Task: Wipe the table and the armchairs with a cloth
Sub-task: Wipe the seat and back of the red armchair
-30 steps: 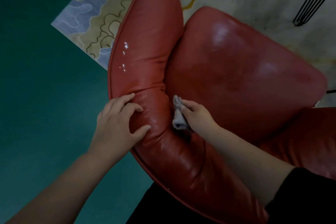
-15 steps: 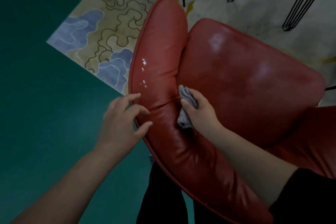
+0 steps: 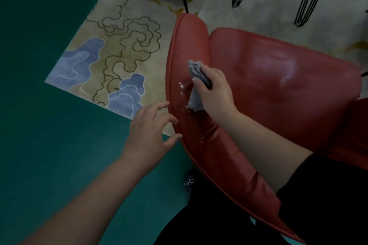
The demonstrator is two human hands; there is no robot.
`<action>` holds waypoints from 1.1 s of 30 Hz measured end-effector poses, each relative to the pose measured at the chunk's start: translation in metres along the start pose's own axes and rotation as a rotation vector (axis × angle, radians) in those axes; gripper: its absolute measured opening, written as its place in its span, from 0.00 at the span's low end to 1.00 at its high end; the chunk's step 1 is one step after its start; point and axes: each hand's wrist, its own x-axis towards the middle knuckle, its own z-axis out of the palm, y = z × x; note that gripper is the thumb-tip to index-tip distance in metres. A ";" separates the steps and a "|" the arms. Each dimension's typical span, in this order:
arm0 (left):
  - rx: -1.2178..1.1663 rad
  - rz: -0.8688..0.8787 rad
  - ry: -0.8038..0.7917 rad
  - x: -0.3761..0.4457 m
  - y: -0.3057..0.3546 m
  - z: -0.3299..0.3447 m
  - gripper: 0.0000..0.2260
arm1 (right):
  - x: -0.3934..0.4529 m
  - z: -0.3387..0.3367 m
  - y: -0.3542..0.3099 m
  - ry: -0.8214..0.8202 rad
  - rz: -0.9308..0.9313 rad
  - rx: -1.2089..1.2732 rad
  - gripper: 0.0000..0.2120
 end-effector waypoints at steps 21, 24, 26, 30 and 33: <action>-0.090 -0.068 -0.001 0.016 -0.011 0.017 0.15 | 0.028 0.011 -0.002 -0.347 -0.389 -0.527 0.16; -0.105 -0.076 -0.016 0.016 -0.010 0.017 0.15 | 0.001 -0.007 0.009 -0.353 -0.461 -0.458 0.14; -0.104 -0.078 -0.016 0.017 -0.010 0.016 0.16 | -0.008 -0.016 0.012 -0.380 -0.456 -0.405 0.13; -0.093 -0.090 -0.021 0.017 -0.008 0.015 0.17 | 0.013 -0.007 -0.003 -0.222 -0.287 -0.254 0.13; -0.072 -0.096 -0.021 0.017 -0.007 0.017 0.17 | 0.005 0.004 -0.007 -0.253 -0.345 -0.277 0.12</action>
